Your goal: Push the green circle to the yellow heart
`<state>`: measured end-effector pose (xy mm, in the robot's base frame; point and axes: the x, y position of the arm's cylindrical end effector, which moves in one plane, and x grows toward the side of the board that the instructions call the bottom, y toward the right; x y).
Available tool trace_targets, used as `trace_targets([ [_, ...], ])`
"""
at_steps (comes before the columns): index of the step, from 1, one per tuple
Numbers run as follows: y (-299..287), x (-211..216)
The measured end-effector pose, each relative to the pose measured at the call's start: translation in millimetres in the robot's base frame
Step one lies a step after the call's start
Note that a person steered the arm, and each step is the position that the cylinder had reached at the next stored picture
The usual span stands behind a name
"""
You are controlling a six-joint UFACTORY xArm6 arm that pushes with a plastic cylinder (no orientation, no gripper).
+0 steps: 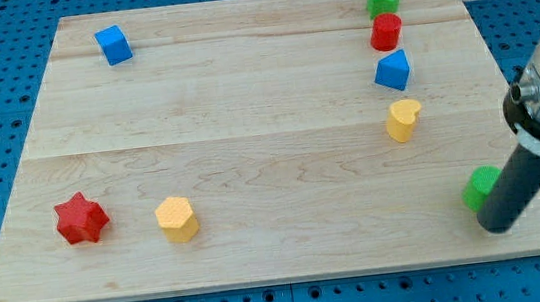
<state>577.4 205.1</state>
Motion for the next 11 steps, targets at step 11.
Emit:
trace_targets([
  [11,2.9,-80.9],
])
